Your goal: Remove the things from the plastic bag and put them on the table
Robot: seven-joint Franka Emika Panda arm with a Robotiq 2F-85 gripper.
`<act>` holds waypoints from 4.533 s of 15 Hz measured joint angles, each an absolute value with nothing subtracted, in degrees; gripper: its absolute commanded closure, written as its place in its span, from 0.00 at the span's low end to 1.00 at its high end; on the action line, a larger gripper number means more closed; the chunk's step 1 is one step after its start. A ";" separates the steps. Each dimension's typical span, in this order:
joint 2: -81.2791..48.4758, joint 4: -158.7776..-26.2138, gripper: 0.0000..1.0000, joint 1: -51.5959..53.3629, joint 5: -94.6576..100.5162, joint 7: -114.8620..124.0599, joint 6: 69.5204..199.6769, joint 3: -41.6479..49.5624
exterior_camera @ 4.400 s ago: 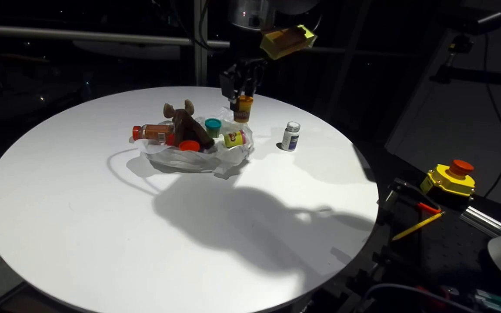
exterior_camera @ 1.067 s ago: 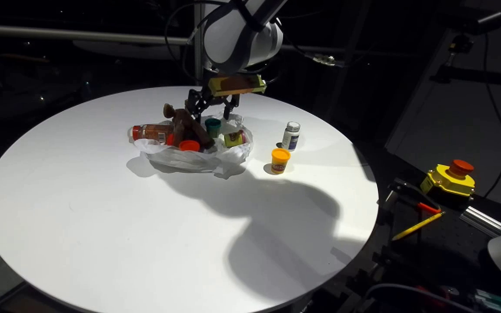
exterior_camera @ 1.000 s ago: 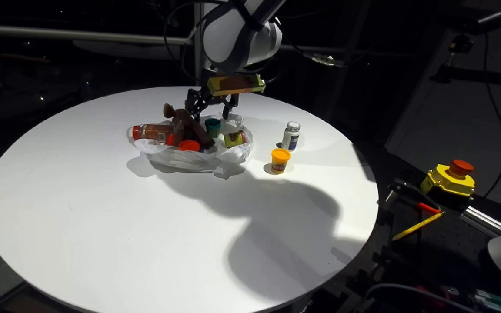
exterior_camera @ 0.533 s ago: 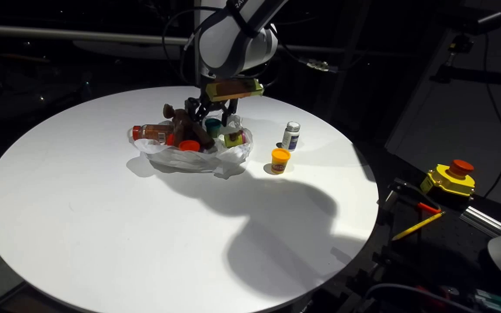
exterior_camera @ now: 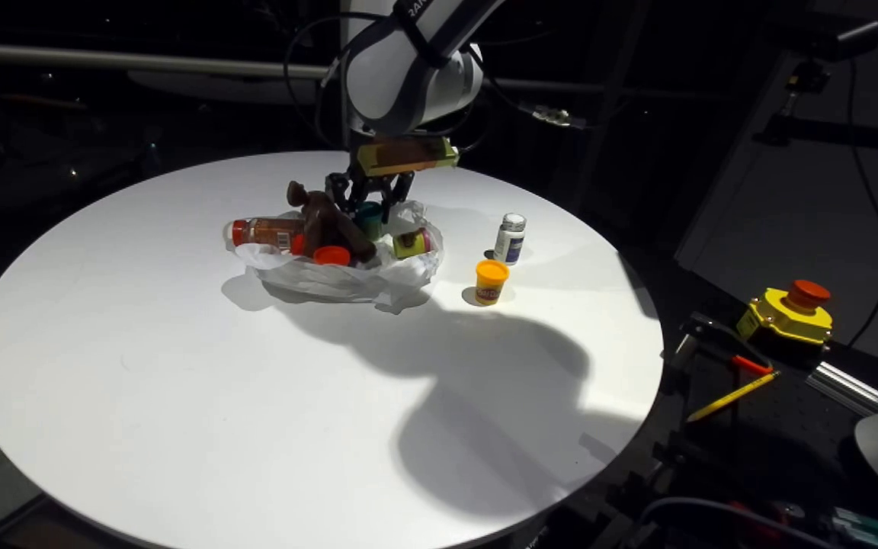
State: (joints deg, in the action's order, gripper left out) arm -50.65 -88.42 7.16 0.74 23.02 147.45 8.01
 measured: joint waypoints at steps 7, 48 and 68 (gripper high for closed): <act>-41.93 -94.81 0.72 5.69 0.74 20.70 146.03 7.97; -47.88 -88.91 0.34 8.68 -0.68 18.27 149.94 3.00; -29.13 -98.21 0.88 11.62 1.56 15.04 141.03 1.99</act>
State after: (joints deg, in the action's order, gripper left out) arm -29.13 -98.21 11.62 1.56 15.04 141.03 1.99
